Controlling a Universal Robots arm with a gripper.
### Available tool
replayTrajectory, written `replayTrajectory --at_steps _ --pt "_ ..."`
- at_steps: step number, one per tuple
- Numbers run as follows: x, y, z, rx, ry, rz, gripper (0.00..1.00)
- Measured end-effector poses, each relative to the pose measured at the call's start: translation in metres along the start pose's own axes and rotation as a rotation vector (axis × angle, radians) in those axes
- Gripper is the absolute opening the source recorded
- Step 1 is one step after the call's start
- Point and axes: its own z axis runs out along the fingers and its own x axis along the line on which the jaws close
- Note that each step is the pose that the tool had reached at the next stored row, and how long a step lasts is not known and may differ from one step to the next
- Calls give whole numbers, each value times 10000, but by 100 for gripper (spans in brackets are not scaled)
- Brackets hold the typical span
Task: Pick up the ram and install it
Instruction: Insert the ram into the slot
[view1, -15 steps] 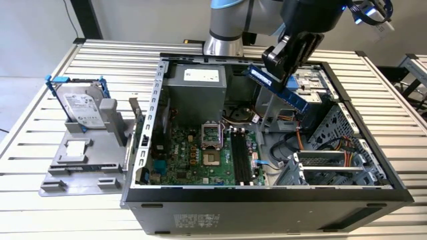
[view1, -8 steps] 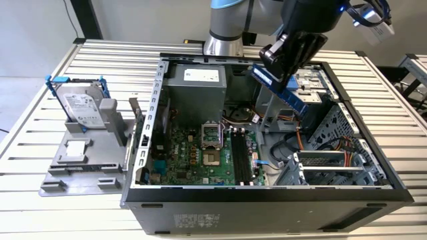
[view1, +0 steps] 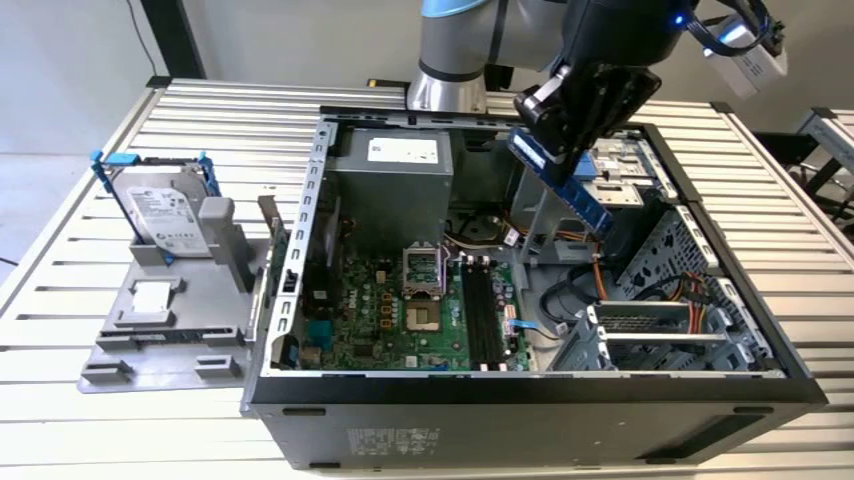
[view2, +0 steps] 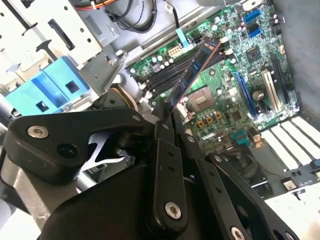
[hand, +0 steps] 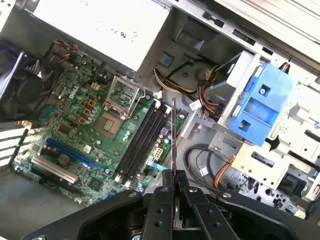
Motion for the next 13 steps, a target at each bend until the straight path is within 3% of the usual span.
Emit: replayTrajectory --at_steps 13 --pt "4 -9 1 25 -49 1709 0"
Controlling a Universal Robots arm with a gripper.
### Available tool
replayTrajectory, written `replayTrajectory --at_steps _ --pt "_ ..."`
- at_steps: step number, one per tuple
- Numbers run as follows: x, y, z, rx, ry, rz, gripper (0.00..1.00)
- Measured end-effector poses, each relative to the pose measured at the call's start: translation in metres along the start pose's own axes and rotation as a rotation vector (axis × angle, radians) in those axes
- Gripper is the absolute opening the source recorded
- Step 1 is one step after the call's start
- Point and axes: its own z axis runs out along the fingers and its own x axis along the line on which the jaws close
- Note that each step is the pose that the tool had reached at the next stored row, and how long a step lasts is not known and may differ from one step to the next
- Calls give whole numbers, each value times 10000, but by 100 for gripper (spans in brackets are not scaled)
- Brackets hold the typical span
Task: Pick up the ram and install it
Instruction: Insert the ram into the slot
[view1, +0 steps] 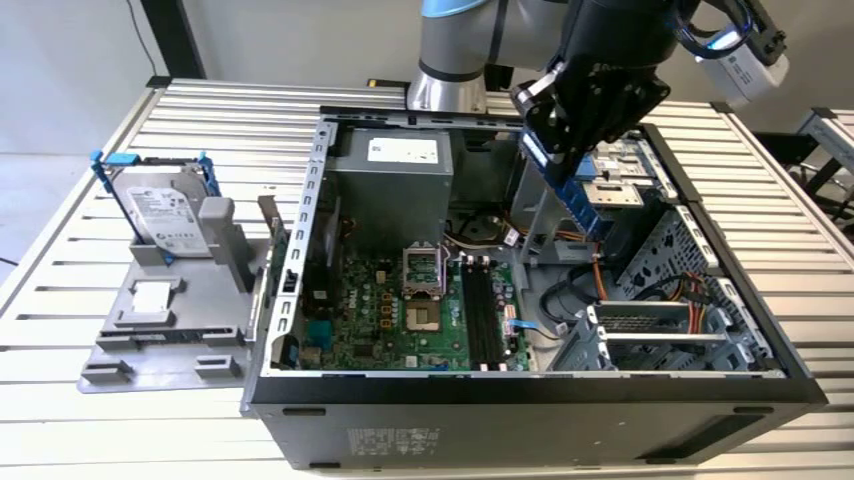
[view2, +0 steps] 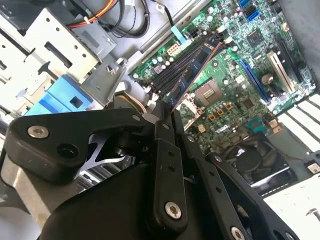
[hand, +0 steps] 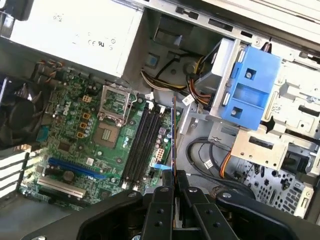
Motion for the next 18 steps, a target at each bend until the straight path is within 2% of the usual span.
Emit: replayTrajectory --at_steps 11,18 --pt "4 -15 1 18 -34 1202 0" --pt "5 -16 6 19 -36 1248 0"
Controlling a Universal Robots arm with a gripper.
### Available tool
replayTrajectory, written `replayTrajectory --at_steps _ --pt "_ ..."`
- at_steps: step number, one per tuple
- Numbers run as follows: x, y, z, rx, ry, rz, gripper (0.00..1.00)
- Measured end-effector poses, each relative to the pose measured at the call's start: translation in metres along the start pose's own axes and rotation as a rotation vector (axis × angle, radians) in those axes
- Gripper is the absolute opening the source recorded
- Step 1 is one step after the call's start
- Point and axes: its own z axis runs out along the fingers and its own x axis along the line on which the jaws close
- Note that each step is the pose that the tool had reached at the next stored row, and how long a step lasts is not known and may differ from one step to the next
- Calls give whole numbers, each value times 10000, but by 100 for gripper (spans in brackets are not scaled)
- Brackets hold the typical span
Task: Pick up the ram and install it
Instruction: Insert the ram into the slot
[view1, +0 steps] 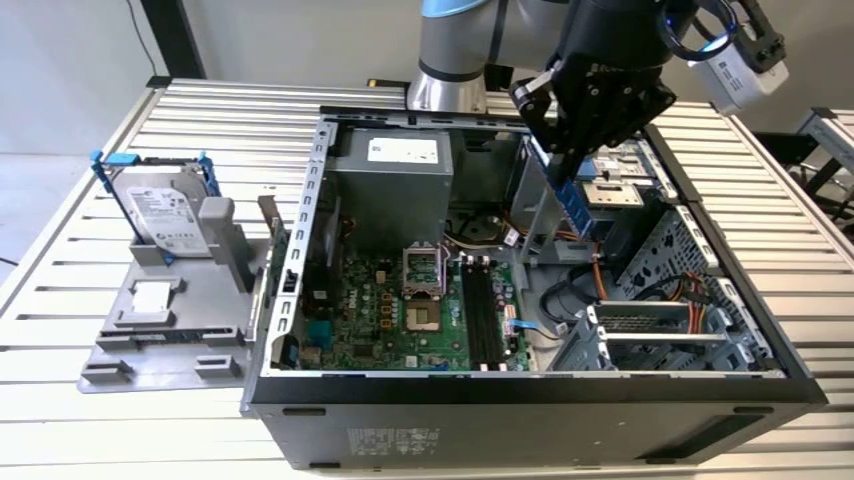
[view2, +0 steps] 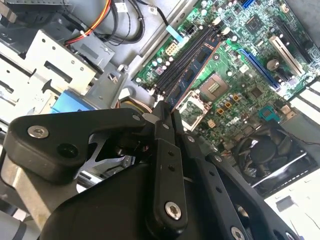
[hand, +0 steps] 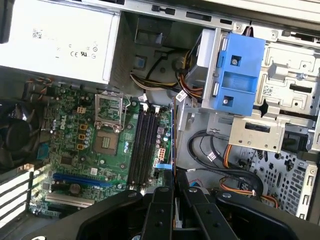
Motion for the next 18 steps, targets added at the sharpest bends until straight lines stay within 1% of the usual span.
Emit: replayTrajectory --at_steps 5,10,12,15,16,18 --pt "2 -8 54 0 -1 13 0" --pt "5 -30 138 -1 -2 27 0" --pt "8 -53 174 0 -2 42 0" --pt "17 -105 224 2 -3 86 0" --pt "20 -123 242 2 -11 113 0" --pt "24 -146 280 7 -51 221 0"
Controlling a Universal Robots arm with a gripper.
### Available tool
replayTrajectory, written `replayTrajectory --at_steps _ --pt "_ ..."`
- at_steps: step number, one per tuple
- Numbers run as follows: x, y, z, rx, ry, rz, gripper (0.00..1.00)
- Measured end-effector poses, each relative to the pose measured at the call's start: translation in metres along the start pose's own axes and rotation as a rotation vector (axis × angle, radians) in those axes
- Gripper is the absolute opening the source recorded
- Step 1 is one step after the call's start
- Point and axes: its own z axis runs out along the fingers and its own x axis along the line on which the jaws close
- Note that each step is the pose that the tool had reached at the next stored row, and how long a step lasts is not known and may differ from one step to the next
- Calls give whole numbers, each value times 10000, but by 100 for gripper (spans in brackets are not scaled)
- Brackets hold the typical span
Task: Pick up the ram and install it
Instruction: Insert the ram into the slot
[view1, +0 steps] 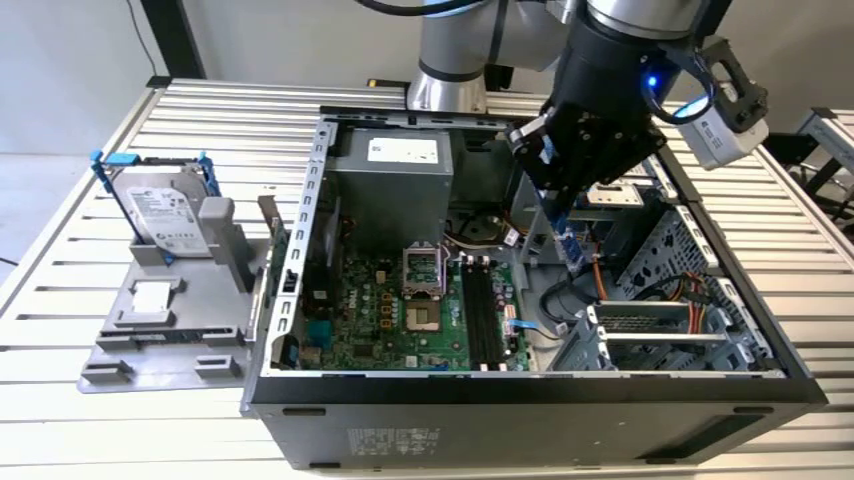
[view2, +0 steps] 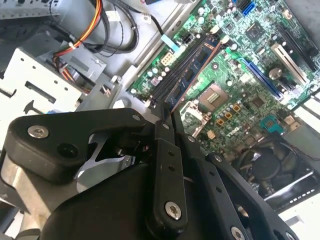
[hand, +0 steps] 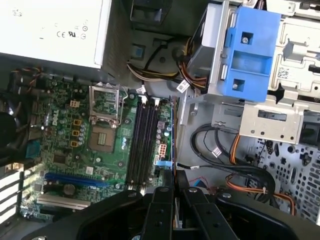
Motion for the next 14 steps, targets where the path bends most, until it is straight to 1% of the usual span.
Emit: replayTrajectory --at_steps 4,5,7,14 --pt "3 -14 64 20 -97 431 0" --pt "3 -14 75 22 -99 500 0" --pt "4 -15 93 25 -102 514 0" --pt "6 -18 203 72 -103 702 0"
